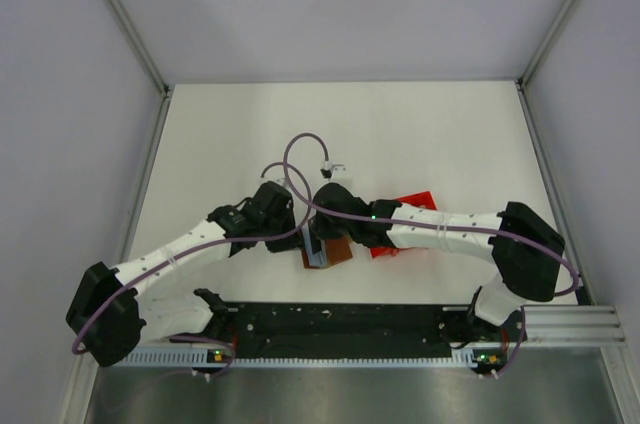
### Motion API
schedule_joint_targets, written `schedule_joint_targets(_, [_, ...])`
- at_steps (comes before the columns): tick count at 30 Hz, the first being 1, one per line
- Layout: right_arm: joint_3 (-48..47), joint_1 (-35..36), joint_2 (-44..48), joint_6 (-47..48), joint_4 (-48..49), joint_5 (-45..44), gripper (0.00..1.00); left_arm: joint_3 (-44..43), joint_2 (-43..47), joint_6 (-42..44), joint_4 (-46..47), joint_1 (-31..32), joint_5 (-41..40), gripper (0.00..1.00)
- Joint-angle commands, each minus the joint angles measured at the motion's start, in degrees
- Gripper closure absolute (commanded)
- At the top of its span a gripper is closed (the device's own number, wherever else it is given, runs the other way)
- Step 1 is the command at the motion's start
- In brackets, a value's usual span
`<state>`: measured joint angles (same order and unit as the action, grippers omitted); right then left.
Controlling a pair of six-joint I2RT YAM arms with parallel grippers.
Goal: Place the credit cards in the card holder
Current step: Insert the credit card into the card holder.
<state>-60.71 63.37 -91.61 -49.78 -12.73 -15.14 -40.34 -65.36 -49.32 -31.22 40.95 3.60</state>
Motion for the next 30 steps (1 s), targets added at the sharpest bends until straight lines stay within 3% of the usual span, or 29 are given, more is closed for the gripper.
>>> schedule_joint_targets(1, [-0.73, 0.87, 0.38, 1.44, -0.45, -1.92, 1.00, 0.26, 1.03, 0.37, 1.96, -0.17, -0.43, 1.00])
schedule_joint_targets(30, [1.12, 0.79, 1.00, -0.93, 3.77, 0.46, 1.00, 0.70, 1.82, -0.34, 2.57, -0.17, -0.43, 1.00])
